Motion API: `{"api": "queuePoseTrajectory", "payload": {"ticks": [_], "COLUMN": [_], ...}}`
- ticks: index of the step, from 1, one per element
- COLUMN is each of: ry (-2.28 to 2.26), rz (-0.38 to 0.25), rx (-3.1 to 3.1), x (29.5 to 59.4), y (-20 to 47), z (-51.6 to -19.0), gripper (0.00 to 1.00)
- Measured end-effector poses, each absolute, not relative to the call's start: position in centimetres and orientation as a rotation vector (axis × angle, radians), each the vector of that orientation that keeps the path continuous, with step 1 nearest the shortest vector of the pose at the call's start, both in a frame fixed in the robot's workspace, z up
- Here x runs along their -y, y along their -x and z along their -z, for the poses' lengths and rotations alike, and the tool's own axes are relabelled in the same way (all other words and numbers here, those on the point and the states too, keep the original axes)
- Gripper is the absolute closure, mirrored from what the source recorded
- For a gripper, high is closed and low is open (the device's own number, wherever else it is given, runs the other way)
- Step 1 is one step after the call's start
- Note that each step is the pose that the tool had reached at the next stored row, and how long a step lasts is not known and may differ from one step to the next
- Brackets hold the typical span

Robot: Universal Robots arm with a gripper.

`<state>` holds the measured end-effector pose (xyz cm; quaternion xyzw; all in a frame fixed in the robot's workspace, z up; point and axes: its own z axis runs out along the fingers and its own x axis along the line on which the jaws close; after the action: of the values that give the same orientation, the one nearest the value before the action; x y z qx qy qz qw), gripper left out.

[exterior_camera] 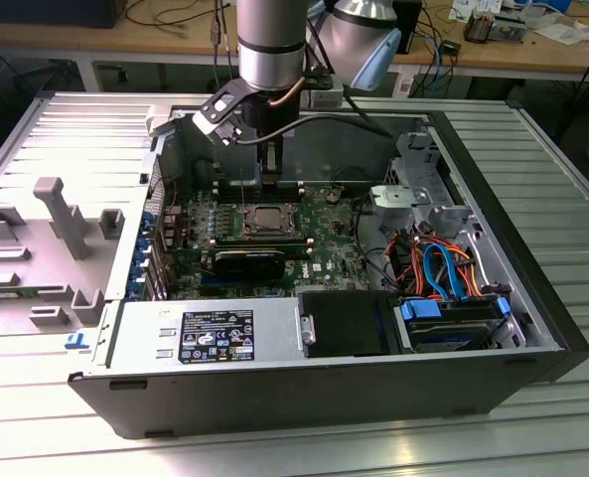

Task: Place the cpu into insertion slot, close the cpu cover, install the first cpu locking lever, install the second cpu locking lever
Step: 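Install the first cpu locking lever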

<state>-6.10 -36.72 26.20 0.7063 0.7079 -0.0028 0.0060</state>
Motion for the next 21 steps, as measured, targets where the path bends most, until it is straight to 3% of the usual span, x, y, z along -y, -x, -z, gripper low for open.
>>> {"api": "queuePoseTrajectory", "payload": {"ticks": [21], "ry": [-2.212], "rz": [0.007], "rx": [-2.217], "x": [36.7], "y": [6.1], "z": [-29.2], "gripper": [0.89]}}
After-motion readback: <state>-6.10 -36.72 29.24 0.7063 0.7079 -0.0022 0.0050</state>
